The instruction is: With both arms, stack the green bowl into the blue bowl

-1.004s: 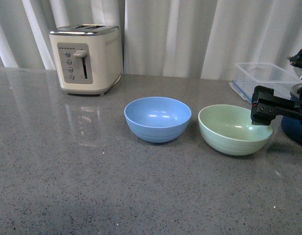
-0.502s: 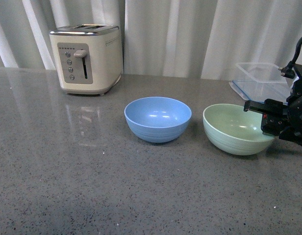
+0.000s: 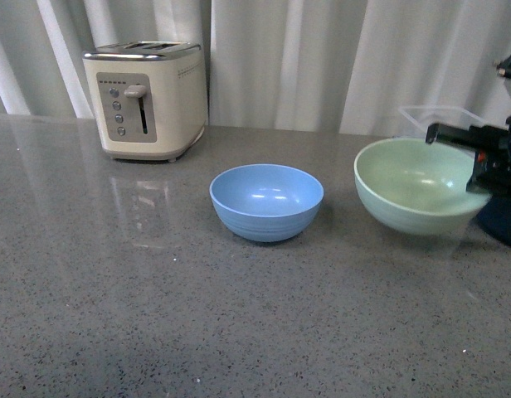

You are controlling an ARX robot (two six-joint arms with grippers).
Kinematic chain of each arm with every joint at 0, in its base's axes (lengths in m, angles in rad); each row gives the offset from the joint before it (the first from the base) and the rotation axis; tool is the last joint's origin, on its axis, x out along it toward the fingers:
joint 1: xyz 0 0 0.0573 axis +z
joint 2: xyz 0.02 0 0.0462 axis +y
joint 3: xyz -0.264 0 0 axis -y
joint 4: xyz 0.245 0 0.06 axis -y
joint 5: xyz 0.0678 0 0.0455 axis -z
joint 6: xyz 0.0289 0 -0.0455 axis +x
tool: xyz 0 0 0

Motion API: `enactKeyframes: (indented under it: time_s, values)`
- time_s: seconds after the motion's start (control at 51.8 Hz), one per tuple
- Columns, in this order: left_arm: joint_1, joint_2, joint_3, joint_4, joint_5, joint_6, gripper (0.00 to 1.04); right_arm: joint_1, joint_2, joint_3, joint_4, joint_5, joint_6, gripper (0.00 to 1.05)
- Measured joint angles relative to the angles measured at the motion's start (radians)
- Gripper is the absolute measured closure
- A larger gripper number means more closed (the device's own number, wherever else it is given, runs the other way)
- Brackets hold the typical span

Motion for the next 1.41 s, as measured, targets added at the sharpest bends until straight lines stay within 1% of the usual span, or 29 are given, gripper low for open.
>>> enactKeyframes:
  time_s: [0.154, 0.27, 0.386, 0.521, 0.695, 0.946, 0.985, 1.12, 1.158, 1.216, 1.236, 1.274, 1.293, 1.313, 1.351, 1.371, 1.39, 1.409]
  values:
    - [0.0, 0.0, 0.0, 0.0, 0.0, 0.0, 0.07, 0.051, -0.054, 0.074, -0.023, -0.016, -0.006, 1.03]
    - [0.0, 0.0, 0.0, 0.0, 0.0, 0.0, 0.07, 0.133, -0.059, 0.153, -0.04, -0.017, -0.017, 1.03]
    - [0.0, 0.0, 0.0, 0.0, 0.0, 0.0, 0.07, 0.235, -0.003, 0.24, -0.061, 0.0, -0.043, 1.03]
    - [0.0, 0.0, 0.0, 0.0, 0.0, 0.0, 0.07, 0.296, 0.096, 0.307, -0.074, 0.024, -0.062, 1.03]
    - [0.0, 0.0, 0.0, 0.0, 0.0, 0.0, 0.07, 0.316, 0.223, 0.372, -0.09, 0.058, -0.074, 1.03]
    - [0.0, 0.0, 0.0, 0.0, 0.0, 0.0, 0.07, 0.29, 0.291, 0.414, -0.108, 0.072, -0.076, 1.03]
    - [0.0, 0.0, 0.0, 0.0, 0.0, 0.0, 0.07, 0.288, 0.292, 0.414, -0.108, 0.072, -0.076, 1.0]
    - [0.0, 0.0, 0.0, 0.0, 0.0, 0.0, 0.07, 0.28, 0.285, 0.409, -0.093, 0.053, -0.076, 0.74]
    - [0.0, 0.0, 0.0, 0.0, 0.0, 0.0, 0.07, 0.279, 0.275, 0.401, -0.084, 0.048, -0.076, 0.69]
    - [0.0, 0.0, 0.0, 0.0, 0.0, 0.0, 0.07, 0.279, 0.238, 0.366, -0.046, 0.017, -0.078, 0.58]
    - [0.0, 0.0, 0.0, 0.0, 0.0, 0.0, 0.07, 0.28, 0.211, 0.34, -0.014, 0.003, -0.084, 0.53]
    - [0.0, 0.0, 0.0, 0.0, 0.0, 0.0, 0.07, 0.28, 0.163, 0.296, 0.039, -0.032, -0.084, 0.46]
    - [0.0, 0.0, 0.0, 0.0, 0.0, 0.0, 0.07, 0.281, 0.117, 0.254, 0.09, -0.064, -0.088, 0.4]
    - [0.0, 0.0, 0.0, 0.0, 0.0, 0.0, 0.07, 0.282, 0.101, 0.238, 0.111, -0.075, -0.09, 0.39]
    - [0.0, 0.0, 0.0, 0.0, 0.0, 0.0, 0.07, 0.285, 0.025, 0.167, 0.205, -0.107, -0.117, 0.32]
    - [0.0, 0.0, 0.0, 0.0, 0.0, 0.0, 0.07, 0.286, -0.015, 0.128, 0.258, -0.111, -0.133, 0.28]
    - [0.0, 0.0, 0.0, 0.0, 0.0, 0.0, 0.07, 0.289, -0.035, 0.108, 0.288, -0.096, -0.144, 0.28]
    - [0.0, 0.0, 0.0, 0.0, 0.0, 0.0, 0.07, 0.296, -0.074, 0.067, 0.354, -0.04, -0.171, 0.3]
